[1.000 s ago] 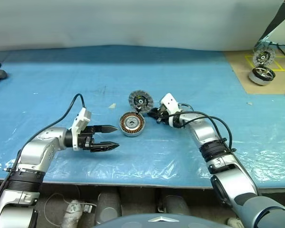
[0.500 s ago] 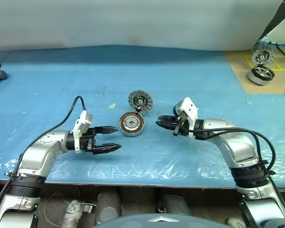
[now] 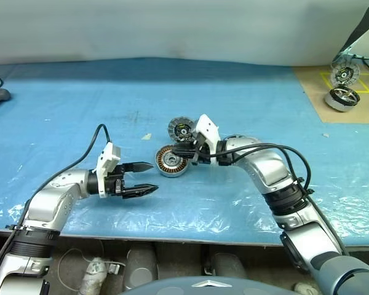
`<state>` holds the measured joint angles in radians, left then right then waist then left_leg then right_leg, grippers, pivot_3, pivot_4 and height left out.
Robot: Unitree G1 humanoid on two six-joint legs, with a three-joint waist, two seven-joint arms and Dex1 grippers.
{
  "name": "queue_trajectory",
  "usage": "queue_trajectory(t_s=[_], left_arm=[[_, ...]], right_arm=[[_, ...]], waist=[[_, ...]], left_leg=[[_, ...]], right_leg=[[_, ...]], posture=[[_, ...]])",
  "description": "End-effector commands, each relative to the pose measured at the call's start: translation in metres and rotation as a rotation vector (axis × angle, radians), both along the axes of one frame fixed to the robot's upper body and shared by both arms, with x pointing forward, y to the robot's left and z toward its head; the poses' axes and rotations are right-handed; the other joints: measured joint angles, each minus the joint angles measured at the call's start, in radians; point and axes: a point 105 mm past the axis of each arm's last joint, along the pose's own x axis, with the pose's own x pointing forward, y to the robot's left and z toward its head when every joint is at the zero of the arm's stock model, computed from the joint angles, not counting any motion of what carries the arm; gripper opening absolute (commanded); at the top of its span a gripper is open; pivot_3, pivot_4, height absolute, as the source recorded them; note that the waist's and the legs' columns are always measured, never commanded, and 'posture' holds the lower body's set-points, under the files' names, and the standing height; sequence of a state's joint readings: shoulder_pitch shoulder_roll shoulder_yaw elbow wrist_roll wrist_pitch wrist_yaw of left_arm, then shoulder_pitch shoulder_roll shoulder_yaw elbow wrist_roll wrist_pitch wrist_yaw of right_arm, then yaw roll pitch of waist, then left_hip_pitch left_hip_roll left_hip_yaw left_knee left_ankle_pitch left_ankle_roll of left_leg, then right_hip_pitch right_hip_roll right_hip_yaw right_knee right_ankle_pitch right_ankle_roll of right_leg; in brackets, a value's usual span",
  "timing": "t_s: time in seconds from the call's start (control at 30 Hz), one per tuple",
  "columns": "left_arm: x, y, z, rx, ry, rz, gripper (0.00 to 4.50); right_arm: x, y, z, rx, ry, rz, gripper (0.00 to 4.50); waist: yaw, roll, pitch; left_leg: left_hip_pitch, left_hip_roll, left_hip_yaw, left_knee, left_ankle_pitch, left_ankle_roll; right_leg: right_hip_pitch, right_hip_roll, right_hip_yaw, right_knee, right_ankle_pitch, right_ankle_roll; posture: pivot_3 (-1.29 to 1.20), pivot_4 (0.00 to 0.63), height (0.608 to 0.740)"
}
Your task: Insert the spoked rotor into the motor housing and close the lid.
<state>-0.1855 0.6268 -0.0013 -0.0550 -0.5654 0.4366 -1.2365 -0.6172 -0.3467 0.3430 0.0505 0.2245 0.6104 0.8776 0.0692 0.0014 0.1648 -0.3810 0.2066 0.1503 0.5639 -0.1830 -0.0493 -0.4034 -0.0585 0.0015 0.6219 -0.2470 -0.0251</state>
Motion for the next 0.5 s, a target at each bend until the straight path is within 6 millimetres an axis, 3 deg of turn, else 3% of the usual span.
queue_trajectory(t_s=[0.03,0.3,0.5], left_arm=[[-0.002,-0.002,0.009,-0.01,-0.039,0.0,4.14],[-0.002,-0.003,0.007,-0.006,-0.036,0.023,4.14],[-0.002,-0.003,0.006,0.002,-0.04,0.023,4.14]], right_arm=[[-0.001,0.007,0.012,0.031,-0.051,0.052,0.57],[0.001,0.025,0.002,0.022,-0.048,0.095,0.57],[0.009,0.027,-0.009,-0.022,-0.069,0.077,0.57]], waist=[[-0.001,0.0,0.0],[-0.003,0.0,0.0],[-0.003,0.0,0.0]], left_leg=[[0.0,0.0,0.0,0.0,0.0,0.0],[0.001,0.0,0.0,0.001,0.0,0.0],[0.001,0.0,0.0,0.002,0.0,0.0]], right_leg=[[0.0,0.0,0.0,0.0,0.0,0.0],[0.0,0.0,0.001,0.002,-0.001,-0.003],[0.0,0.0,0.0,0.002,-0.001,-0.003]], posture=[[0.0,0.15,0.74],[0.0,0.15,0.74],[0.0,0.15,0.74]])
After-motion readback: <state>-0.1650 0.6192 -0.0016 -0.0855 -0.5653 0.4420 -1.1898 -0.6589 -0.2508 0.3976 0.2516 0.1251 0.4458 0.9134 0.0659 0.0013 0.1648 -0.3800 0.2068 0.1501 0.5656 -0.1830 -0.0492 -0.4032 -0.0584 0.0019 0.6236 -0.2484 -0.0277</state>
